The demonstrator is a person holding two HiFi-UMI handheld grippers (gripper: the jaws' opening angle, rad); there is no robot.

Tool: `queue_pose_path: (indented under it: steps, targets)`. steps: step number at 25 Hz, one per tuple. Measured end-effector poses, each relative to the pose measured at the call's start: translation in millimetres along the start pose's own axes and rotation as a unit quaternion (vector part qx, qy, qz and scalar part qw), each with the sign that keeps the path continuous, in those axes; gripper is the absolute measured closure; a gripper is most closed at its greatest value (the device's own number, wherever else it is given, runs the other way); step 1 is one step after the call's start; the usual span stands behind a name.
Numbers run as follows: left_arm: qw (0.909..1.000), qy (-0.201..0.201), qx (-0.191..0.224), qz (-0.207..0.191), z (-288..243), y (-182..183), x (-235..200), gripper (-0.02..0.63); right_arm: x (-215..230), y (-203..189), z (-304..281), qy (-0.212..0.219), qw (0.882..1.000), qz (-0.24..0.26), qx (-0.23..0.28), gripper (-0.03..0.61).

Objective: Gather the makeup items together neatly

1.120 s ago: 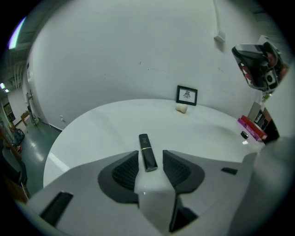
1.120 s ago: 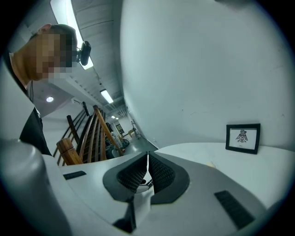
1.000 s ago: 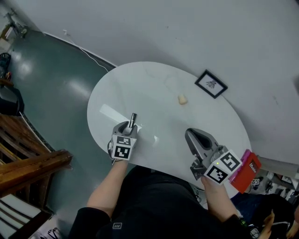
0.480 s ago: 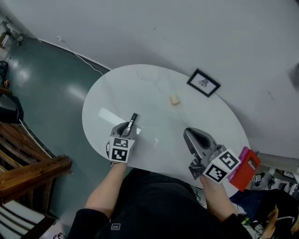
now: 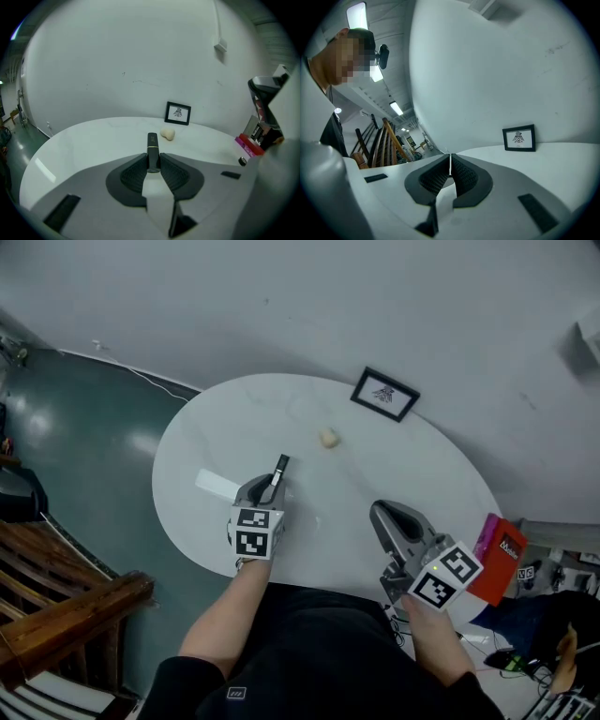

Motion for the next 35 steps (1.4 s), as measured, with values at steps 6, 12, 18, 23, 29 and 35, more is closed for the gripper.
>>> queue_pose_path:
  steps: [6,12,18,23,29,35]
  targets:
    - [0.9998,-0.001,-0.022,0.001,-30,-10,12,0.518,17,-6,18,-0.031,0.999,-0.016,0.008,0.541]
    - [0.999,0.025,-0.036,0.004,-43,-19,5,0.518,24,-13,18,-0.036,0.999,-0.028,0.004,0.541]
    - [0.9984,0.022,-0.05,0.018,-48,-29,3,0.517,24,-19,15,-0.034,0.999,-0.04,0.002,0.541]
    - [0.9982,0.014,-0.056,0.016,-49,-33,6,0.491,18,-15,14,-0.03,0.999,-0.031,0.003,0.541]
    - [0.9995,0.004,-0.027,0.014,-32,-24,9,0.434,6,-8,18,-0.029,0.999,-0.015,0.011,0.541]
    - [0.9984,-0.014,0.031,-0.045,11,18,18,0.517,-7,4,15,-0.018,1.0,0.013,0.018,0.541]
Point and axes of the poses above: the fingertips, and each gripper's own axes: z backward along the fingers, x to its right, y out of its top, the point moved 1 cm from there along z, backward along the fingers, and after that the axes turned 3 degrees about -z, right-handed, at the moved point
